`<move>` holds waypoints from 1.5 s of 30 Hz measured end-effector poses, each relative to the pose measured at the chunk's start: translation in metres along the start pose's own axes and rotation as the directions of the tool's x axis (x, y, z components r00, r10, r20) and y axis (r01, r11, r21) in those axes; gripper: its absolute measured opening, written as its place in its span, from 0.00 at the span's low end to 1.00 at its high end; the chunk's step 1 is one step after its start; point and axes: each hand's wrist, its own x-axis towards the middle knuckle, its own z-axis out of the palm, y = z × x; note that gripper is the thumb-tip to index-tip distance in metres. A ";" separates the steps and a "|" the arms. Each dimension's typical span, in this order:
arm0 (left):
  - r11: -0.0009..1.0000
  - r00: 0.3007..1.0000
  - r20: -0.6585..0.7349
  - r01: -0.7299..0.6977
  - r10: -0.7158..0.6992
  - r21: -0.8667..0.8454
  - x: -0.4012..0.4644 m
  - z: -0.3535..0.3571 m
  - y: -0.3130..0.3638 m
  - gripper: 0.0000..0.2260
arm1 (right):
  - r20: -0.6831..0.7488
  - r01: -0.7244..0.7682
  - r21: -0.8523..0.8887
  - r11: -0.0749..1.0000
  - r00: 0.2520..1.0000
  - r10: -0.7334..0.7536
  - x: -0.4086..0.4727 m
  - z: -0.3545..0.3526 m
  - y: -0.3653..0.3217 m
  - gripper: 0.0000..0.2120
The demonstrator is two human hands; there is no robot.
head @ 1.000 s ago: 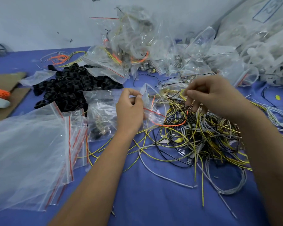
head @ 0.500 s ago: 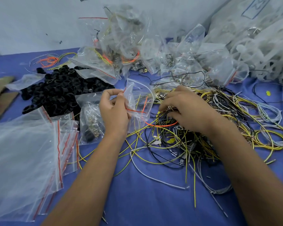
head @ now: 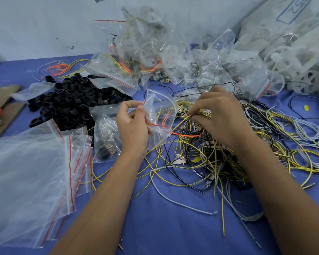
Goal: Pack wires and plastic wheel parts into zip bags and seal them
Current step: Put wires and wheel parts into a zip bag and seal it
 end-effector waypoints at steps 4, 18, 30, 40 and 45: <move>1.000 1.000 0.009 -0.003 0.003 0.028 -0.001 0.000 -0.002 0.06 | -0.190 0.008 0.017 1.000 0.982 -0.005 0.000 -0.003 -0.001 0.05; 0.699 0.803 0.070 -0.554 0.592 0.452 -0.012 0.001 0.016 0.12 | 0.066 -0.055 0.304 0.951 0.997 0.036 -0.007 -0.010 0.008 0.06; 0.666 0.822 0.487 -0.543 0.295 0.511 -0.019 0.006 0.004 0.27 | 0.036 -0.141 0.620 0.772 0.988 0.152 -0.009 -0.016 0.024 0.04; 0.668 0.757 0.520 -0.626 0.396 0.403 -0.025 0.009 0.010 0.12 | -0.058 -0.190 0.849 0.493 0.893 0.445 -0.008 -0.010 0.023 0.06; 0.624 0.688 0.664 -0.663 0.292 0.413 -0.027 0.009 0.004 0.05 | -0.107 -0.167 0.888 0.428 0.830 0.547 -0.005 -0.007 0.014 0.07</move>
